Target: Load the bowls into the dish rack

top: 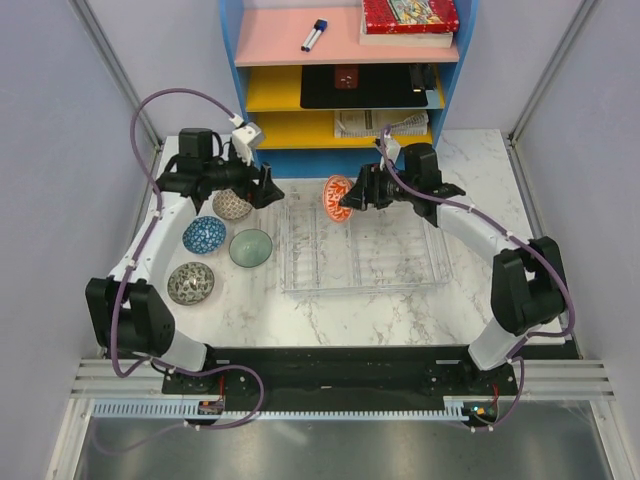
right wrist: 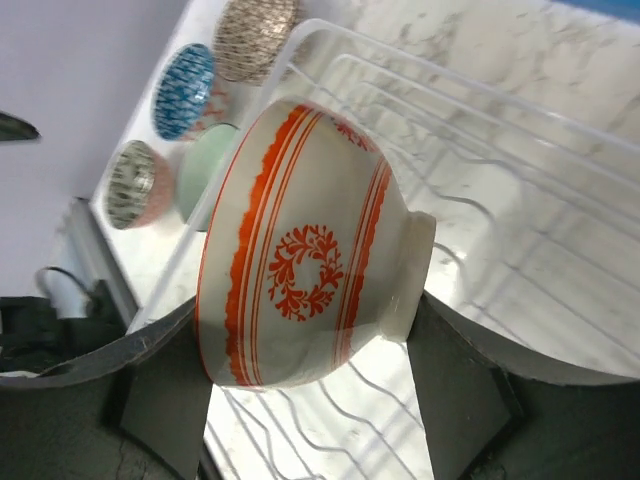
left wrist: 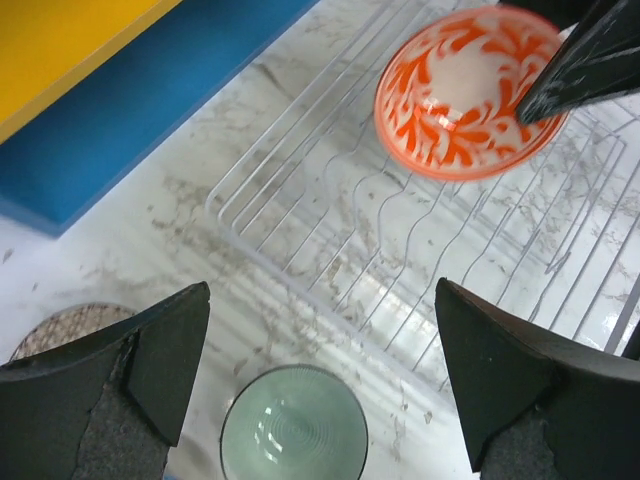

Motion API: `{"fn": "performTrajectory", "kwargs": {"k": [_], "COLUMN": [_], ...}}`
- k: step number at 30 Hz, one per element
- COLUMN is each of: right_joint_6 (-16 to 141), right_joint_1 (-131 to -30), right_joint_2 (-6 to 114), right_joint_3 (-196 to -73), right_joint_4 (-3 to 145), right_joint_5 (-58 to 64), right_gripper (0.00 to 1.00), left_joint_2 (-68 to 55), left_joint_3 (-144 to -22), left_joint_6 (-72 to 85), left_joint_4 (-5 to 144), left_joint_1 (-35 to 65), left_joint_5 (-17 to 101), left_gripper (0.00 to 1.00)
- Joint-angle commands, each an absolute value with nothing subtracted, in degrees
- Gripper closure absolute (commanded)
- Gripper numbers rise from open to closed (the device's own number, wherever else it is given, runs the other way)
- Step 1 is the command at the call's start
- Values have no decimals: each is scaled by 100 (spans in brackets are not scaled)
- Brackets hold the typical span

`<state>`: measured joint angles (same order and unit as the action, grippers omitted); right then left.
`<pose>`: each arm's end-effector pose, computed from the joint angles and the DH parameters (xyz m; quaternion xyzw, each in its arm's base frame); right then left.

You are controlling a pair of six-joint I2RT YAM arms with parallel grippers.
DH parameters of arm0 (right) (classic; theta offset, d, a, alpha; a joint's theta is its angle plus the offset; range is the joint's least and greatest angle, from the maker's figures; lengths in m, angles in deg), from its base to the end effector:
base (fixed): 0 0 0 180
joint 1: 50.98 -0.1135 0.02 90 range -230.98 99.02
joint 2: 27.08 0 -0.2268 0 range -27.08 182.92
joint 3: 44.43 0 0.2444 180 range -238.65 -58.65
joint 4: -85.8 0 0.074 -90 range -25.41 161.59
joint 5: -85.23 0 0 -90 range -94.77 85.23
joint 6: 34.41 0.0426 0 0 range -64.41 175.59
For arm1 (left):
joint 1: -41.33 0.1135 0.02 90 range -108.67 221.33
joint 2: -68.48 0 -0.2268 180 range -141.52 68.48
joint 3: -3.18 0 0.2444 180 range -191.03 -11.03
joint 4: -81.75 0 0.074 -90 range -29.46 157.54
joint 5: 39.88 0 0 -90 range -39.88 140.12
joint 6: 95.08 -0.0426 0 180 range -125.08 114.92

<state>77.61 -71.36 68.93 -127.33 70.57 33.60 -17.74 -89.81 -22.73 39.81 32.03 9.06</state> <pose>0.3435 0.1558 0.2326 -0.1568 0.8133 0.4381 0.3492 0.3256 -0.0817 0.3075 0.3507 0.7708 -0.2791 0.4527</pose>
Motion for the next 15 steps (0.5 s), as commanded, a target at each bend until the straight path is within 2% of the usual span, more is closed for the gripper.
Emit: {"fn": "performTrajectory", "kwargs": {"k": [1, 8, 15], "right_joint_6": [6457, 4937, 3952], "right_joint_1": [-7146, -7549, -8086], "right_joint_2": [6521, 6644, 6767], "right_joint_3": [-13396, -13915, -13942], "right_joint_4": [6202, 5340, 5190], "right_joint_5": [2267, 976, -414], "right_gripper": [100, 100, 100], "left_joint_2": [-1168, -826, -456], "left_joint_3": [-8732, -8320, -7906], "left_joint_6": [-2143, -2600, -2653], "left_joint_4": [3687, 3045, 3062], "left_joint_1": [3736, 4712, 5144], "left_joint_5": [680, 503, 21], "left_gripper": [0, 0, 0]}}
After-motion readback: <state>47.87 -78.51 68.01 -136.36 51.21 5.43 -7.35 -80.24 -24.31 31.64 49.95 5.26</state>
